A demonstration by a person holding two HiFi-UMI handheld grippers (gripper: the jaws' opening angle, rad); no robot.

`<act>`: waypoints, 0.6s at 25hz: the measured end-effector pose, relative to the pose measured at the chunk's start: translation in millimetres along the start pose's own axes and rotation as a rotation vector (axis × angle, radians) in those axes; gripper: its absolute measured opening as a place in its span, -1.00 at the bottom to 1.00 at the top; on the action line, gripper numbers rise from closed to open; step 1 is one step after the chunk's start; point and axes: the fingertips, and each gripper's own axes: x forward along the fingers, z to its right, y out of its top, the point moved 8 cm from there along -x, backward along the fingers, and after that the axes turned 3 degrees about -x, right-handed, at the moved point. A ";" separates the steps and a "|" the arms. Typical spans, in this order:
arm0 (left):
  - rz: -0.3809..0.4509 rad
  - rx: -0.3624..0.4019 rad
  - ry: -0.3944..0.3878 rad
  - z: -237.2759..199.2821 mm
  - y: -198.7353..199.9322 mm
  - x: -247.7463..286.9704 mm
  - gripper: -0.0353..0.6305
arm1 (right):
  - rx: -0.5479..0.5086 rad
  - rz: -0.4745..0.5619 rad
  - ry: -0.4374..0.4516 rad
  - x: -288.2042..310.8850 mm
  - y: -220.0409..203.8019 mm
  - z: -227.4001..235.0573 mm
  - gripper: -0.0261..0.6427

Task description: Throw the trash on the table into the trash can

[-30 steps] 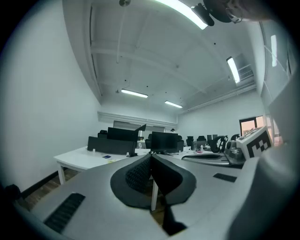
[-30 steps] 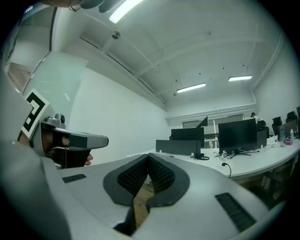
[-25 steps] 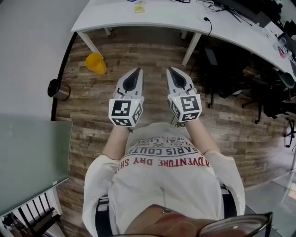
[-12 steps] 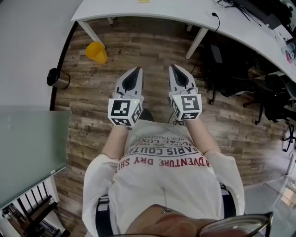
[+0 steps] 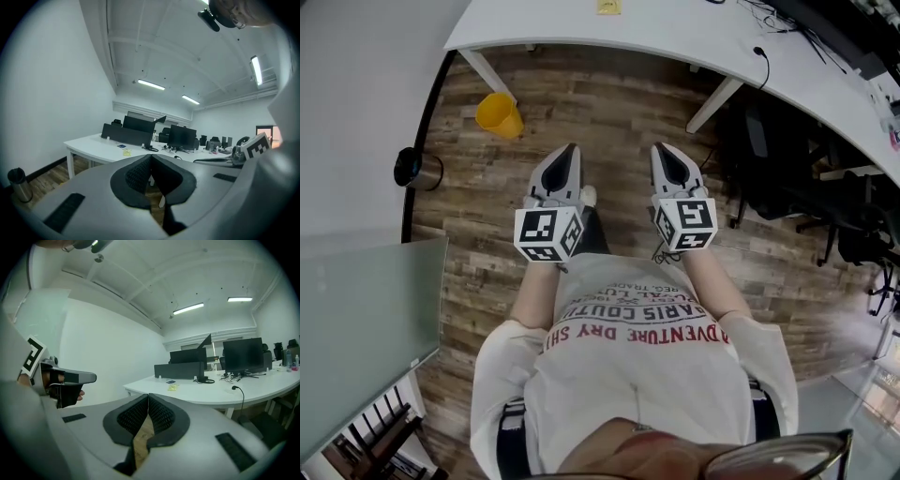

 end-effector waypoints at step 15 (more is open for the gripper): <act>-0.014 0.002 -0.117 -188.7 106.5 211.3 -0.82 | 0.012 -0.047 -0.088 277.1 74.8 25.5 -0.84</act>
